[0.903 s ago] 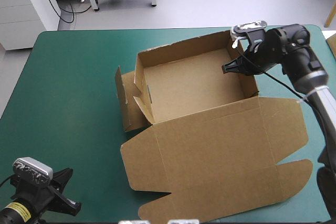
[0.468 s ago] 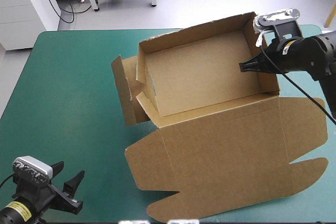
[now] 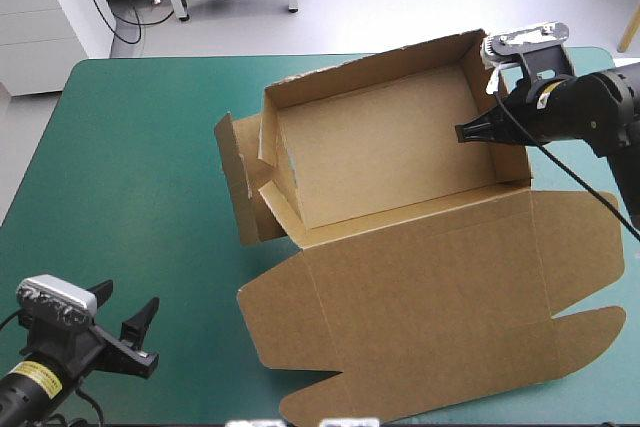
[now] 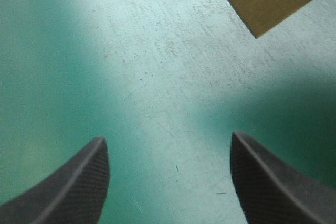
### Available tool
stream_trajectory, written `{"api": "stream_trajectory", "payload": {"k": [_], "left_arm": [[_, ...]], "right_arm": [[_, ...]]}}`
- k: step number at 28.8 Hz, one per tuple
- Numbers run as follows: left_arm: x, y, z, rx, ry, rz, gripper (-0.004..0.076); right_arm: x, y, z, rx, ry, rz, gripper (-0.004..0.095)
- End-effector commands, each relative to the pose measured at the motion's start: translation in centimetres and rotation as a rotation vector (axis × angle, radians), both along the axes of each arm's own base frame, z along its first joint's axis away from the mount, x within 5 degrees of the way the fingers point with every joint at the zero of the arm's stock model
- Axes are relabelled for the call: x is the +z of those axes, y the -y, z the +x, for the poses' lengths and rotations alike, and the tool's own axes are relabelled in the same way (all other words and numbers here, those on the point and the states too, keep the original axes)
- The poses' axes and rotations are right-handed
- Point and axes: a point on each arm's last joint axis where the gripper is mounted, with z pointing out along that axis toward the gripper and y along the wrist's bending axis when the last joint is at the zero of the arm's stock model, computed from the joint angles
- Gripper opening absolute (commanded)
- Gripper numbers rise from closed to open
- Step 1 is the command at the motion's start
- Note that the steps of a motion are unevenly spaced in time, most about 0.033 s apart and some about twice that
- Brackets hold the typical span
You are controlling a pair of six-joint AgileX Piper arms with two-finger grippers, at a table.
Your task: Fold the box
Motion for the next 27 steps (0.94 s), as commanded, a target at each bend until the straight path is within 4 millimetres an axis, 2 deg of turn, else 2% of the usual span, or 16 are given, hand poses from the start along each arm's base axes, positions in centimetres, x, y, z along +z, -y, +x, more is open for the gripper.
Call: {"api": "stream_trajectory", "payload": {"k": [1, 5, 11, 14, 18, 21, 27], "left_arm": [[1.8, 0.8, 2.1, 0.023, 0.019, -0.007, 0.0474], [2.0, 2.0, 4.7, 0.045, -0.079, 0.027, 0.0474], [1.0, 4.2, 9.4, 0.123, -0.314, 0.057, 0.0474], [1.3, 4.5, 11.6, 0.168, -0.361, 0.044, 0.0474], [2.6, 3.0, 14.2, 0.267, -0.374, -0.014, 0.0474], [3.1, 1.5, 15.7, 0.253, -0.381, -0.041, 0.0474], [1.0, -1.7, 19.0, 0.125, -0.448, -0.234, 0.0474]], "right_arm": [[2.1, 0.2, -1.1, 0.004, 0.116, 0.039, -0.0021], [2.1, 0.2, -1.1, 0.004, 0.116, 0.039, -0.0021], [2.1, 0.2, -1.1, 0.011, 0.118, 0.032, -0.0022], [2.1, 0.2, -1.1, 0.012, 0.118, 0.031, -0.0022], [2.1, 0.2, -1.1, 0.012, 0.118, 0.031, -0.0021], [2.1, 0.2, -1.1, 0.012, 0.118, 0.031, -0.0022], [2.1, 0.2, -1.1, 0.01, 0.117, 0.033, -0.0022]]}}
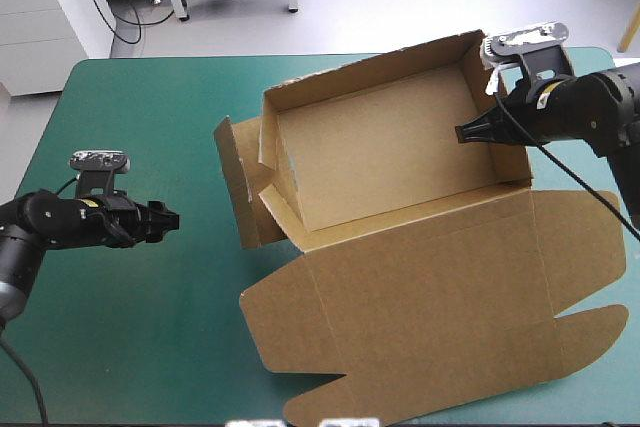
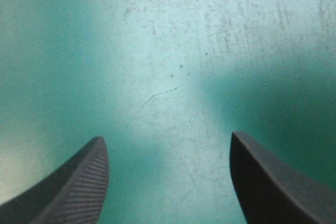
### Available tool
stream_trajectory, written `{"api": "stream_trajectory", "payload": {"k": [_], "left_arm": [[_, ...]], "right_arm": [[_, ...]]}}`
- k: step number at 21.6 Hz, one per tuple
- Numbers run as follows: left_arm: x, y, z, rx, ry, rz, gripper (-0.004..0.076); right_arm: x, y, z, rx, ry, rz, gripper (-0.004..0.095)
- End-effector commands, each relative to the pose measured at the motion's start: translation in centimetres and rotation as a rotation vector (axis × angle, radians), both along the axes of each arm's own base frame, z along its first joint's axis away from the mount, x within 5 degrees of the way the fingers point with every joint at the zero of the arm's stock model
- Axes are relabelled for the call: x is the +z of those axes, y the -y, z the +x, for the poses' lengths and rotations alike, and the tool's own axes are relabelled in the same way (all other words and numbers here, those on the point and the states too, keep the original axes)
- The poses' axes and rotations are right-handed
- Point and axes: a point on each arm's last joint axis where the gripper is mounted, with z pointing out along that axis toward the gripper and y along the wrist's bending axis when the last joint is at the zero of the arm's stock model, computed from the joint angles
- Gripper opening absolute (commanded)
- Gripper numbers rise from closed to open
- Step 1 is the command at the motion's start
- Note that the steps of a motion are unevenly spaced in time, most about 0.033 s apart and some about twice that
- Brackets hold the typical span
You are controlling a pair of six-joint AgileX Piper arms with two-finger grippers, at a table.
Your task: Fold the box
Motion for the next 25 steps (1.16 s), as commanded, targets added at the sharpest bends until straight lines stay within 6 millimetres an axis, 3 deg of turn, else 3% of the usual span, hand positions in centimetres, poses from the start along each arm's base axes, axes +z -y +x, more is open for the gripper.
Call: {"api": "stream_trajectory", "payload": {"k": [1, 4, 7, 10, 13, 19, 22, 25], "left_arm": [[0.5, -1.0, 1.8, -0.063, 0.093, -0.145, 0.0474], [-2.6, -2.4, 4.4, -0.057, 0.097, -0.357, 0.0474], [-4.6, -2.1, 5.7, -0.063, 0.117, -0.493, 0.0474], [-6.4, -1.2, 6.7, -0.133, 0.124, -0.666, 0.0474], [-7.2, 0.9, 7.1, -0.207, 0.093, -0.7, 0.0474], [-6.6, 4.4, 6.8, -0.34, 0.09, -0.762, 0.0474], [-5.4, 4.9, 6.2, -0.433, 0.124, -0.885, 0.0474], [-5.0, 5.2, 6.1, -0.442, 0.137, -0.889, 0.0474]], "right_arm": [[2.1, 0.2, -1.1, 0.004, 0.117, 0.038, -0.0021], [2.1, 0.2, -1.1, 0.0, 0.115, 0.047, -0.0022], [2.1, 0.1, -1.1, 0.004, 0.113, 0.054, -0.0022], [2.1, 0.1, -1.1, 0.004, 0.12, 0.055, -0.0022], [2.3, 0.1, -0.9, 0.005, 0.146, 0.062, -0.0022], [1.0, -0.3, 0.8, 0.003, 0.091, 0.045, -0.0021], [-0.7, -0.8, 2.7, 0.002, 0.026, 0.029, -0.0022], [-1.7, -1.1, 3.7, 0.002, -0.004, 0.024, -0.0021]]}}
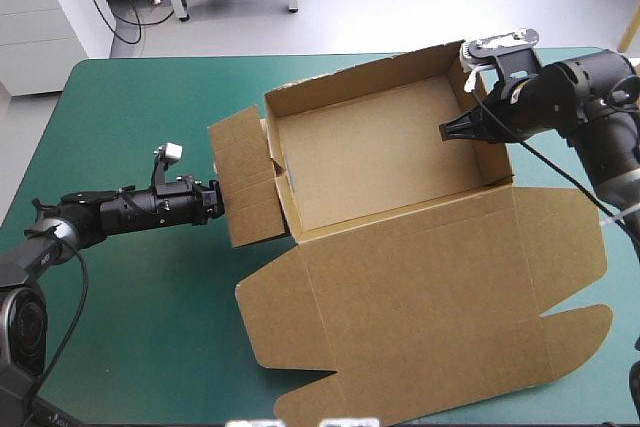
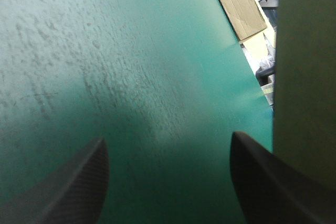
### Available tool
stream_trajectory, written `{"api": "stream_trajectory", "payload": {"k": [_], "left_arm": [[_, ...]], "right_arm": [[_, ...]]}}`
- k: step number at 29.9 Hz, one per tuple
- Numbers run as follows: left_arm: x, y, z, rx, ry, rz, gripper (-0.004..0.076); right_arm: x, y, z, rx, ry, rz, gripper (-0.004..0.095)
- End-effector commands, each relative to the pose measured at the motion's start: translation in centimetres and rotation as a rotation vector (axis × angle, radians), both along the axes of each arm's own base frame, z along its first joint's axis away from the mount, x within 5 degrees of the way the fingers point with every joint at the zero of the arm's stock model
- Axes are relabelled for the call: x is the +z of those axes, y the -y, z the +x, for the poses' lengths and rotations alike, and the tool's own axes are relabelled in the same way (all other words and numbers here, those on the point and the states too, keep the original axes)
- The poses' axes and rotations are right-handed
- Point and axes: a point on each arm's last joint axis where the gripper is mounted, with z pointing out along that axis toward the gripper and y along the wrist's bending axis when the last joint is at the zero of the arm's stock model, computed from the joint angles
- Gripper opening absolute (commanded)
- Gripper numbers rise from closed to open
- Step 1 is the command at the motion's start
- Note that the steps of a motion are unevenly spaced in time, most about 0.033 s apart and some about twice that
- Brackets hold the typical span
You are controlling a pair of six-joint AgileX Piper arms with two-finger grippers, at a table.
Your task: Fold the box
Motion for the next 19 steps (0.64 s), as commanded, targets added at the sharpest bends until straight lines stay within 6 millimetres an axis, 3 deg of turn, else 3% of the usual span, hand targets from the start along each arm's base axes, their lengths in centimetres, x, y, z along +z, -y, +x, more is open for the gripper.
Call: {"api": "stream_trajectory", "payload": {"k": [1, 10, 19], "left_arm": [[3.2, 1.0, -0.7, -0.066, 0.096, -0.131, 0.0474], [6.0, 1.9, -1.7, -0.055, 0.183, -0.183, 0.0474], [7.2, 2.7, -2.3, -0.064, 0.217, -0.215, 0.0474]], "right_arm": [[1.2, -0.1, 0.2, 0.0, 0.081, 0.032, -0.0021], [-1.2, -0.8, 2.6, 0.002, 0.011, 0.024, -0.0021], [-1.4, -1.1, 3.3, 0.012, 0.036, 0.043, -0.0021]]}}
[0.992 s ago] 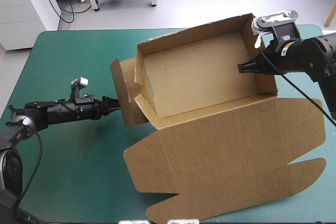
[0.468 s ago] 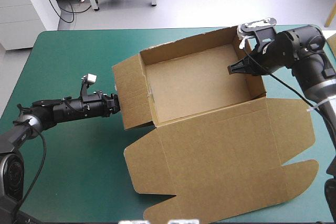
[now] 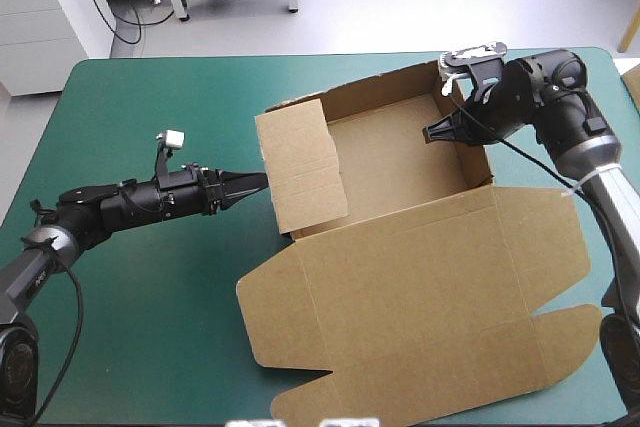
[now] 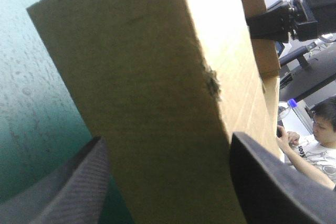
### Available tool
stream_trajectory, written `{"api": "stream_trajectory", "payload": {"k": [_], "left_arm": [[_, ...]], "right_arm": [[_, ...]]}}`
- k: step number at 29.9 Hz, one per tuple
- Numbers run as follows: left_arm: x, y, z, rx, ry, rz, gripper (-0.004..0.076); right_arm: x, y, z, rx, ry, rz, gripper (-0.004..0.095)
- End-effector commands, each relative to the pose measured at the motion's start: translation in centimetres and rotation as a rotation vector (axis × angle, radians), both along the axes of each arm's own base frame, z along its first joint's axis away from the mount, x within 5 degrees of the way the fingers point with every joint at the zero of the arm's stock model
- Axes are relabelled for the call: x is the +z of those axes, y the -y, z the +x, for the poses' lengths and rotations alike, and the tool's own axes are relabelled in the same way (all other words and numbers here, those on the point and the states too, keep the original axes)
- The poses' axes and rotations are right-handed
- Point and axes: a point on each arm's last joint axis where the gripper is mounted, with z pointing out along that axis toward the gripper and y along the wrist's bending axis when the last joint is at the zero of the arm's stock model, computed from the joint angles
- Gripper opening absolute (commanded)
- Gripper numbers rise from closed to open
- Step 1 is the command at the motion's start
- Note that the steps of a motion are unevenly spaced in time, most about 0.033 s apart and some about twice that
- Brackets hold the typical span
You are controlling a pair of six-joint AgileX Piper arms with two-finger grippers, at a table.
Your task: Fold the box
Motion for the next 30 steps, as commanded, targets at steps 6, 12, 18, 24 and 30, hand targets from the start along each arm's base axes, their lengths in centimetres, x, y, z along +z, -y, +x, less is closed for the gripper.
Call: {"api": "stream_trajectory", "payload": {"k": [6, 12, 18, 24, 30], "left_arm": [[3.4, 0.7, -0.7, -0.033, 0.087, -0.19, 0.0474], [3.5, 2.3, -0.7, -0.061, 0.09, -0.156, 0.0474], [5.2, 3.4, 0.5, -0.047, 0.039, -0.003, 0.0474], [7.1, 3.7, 1.8, 0.054, -0.051, 0.203, 0.0465], [8.3, 4.8, 2.2, 0.139, -0.063, 0.423, 0.0356]], "right_arm": [[2.6, 0.0, -0.5, 0.004, 0.142, 0.054, -0.0021], [2.6, -0.4, -0.4, 0.014, 0.148, 0.079, -0.0021], [2.6, -1.5, -0.6, 0.0, 0.16, 0.058, -0.002], [2.7, -3.4, -1.1, 0.023, 0.186, 0.049, -0.002], [2.9, -5.4, -1.8, 0.05, 0.193, 0.09, -0.002]]}}
